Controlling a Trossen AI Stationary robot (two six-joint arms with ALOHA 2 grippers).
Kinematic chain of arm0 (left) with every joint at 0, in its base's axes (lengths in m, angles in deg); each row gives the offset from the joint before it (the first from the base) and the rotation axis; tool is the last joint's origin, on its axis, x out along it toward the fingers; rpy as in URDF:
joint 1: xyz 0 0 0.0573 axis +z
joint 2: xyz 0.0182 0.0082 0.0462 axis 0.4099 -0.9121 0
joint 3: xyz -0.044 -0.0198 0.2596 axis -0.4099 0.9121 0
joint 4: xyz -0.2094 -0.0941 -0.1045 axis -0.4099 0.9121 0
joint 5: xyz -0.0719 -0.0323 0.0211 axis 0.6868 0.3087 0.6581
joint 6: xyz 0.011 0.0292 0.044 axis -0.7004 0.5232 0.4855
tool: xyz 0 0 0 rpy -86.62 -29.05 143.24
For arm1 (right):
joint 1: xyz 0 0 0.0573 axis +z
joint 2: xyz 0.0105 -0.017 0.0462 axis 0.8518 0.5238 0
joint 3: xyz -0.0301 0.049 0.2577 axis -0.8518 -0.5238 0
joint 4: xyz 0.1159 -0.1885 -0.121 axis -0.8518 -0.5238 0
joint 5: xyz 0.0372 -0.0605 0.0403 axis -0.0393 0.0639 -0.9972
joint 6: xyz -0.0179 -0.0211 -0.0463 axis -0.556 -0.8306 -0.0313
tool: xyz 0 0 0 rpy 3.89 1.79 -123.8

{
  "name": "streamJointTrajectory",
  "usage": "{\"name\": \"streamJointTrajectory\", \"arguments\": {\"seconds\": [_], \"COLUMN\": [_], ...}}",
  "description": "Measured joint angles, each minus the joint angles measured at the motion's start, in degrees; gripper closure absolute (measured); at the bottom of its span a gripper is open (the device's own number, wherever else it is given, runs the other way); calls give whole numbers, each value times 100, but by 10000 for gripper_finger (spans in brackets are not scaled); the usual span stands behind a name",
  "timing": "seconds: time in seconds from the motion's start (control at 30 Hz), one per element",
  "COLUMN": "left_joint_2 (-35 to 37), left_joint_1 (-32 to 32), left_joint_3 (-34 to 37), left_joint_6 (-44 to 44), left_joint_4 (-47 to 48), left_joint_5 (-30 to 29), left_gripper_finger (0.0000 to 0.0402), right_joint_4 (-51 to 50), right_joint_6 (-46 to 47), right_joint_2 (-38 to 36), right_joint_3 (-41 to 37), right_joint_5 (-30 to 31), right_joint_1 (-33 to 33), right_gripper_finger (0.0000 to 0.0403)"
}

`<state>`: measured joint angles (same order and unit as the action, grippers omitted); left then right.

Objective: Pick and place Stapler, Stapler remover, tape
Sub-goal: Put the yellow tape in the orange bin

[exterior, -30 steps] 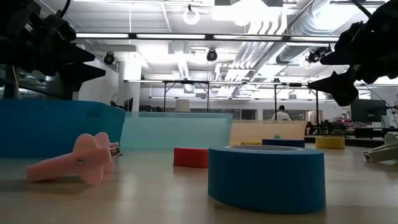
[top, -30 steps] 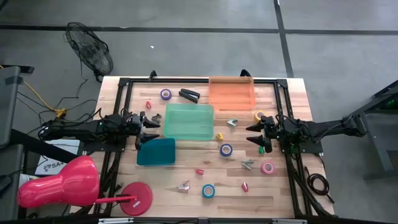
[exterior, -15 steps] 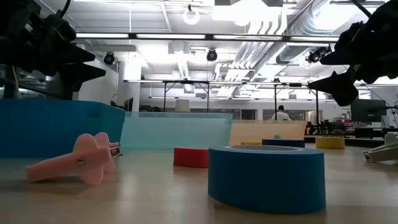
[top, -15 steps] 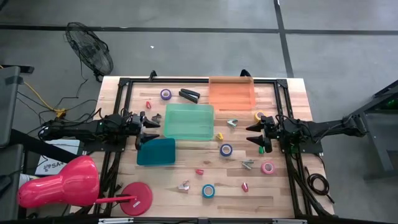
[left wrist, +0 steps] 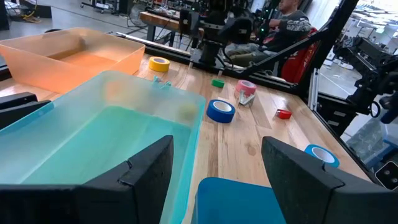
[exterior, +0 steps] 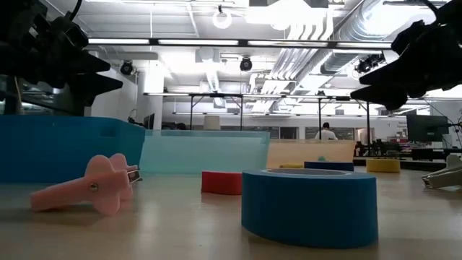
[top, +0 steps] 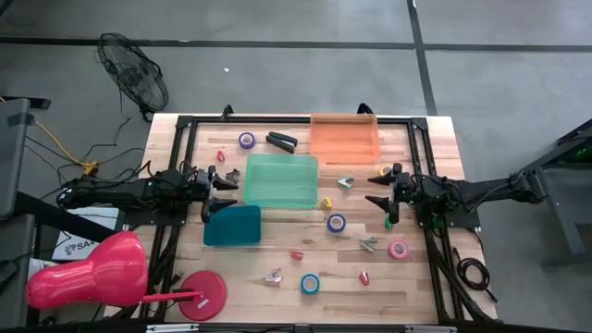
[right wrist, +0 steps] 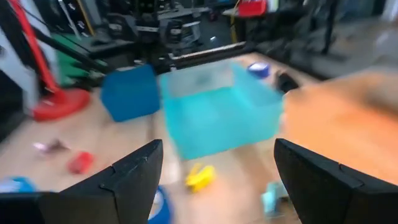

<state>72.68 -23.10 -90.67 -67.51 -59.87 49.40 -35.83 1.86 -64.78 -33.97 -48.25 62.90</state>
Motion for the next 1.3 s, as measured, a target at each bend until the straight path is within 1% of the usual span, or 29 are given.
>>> {"name": "streamJointTrajectory", "arguments": {"seconds": [0.1,0.2,0.33,0.43,0.53,0.6,0.67,0.8,0.9,1.0,1.07,1.3], "left_joint_2": [-1,-1,-2,0,-1,0,-2,-2,-2,-2,-2,-2], "left_joint_1": [0,0,0,0,0,0,0,0,0,0,0,0], "left_joint_3": [0,0,0,0,0,0,0,0,0,0,0,0], "left_joint_6": [2,-1,1,2,-1,0,-1,2,-1,2,0,1], "left_joint_4": [0,0,0,-2,0,0,0,0,0,-2,0,0], "left_joint_5": [-1,0,0,0,0,-2,0,-1,0,0,0,0], "left_gripper_finger": [163,163,163,163,163,163,163,163,163,163,163,163], "right_joint_4": [42,176,372,402,427,461,449,516,558,194,-275,-2727], "right_joint_6": [-566,-1161,-1222,-701,296,788,971,1127,1513,1735,1853,2606], "right_joint_2": [2,2,2,4,4,3,4,4,2,28,82,606], "right_joint_3": [-1,-14,-17,-17,-17,-15,-15,-15,-2,157,384,1618], "right_joint_5": [63,326,343,325,343,341,316,-29,-93,-245,-201,516], "right_joint_1": [0,0,-2,-1,-2,-2,-2,-2,0,0,0,-90], "right_gripper_finger": [104,104,104,104,104,104,104,104,104,104,104,104]}}
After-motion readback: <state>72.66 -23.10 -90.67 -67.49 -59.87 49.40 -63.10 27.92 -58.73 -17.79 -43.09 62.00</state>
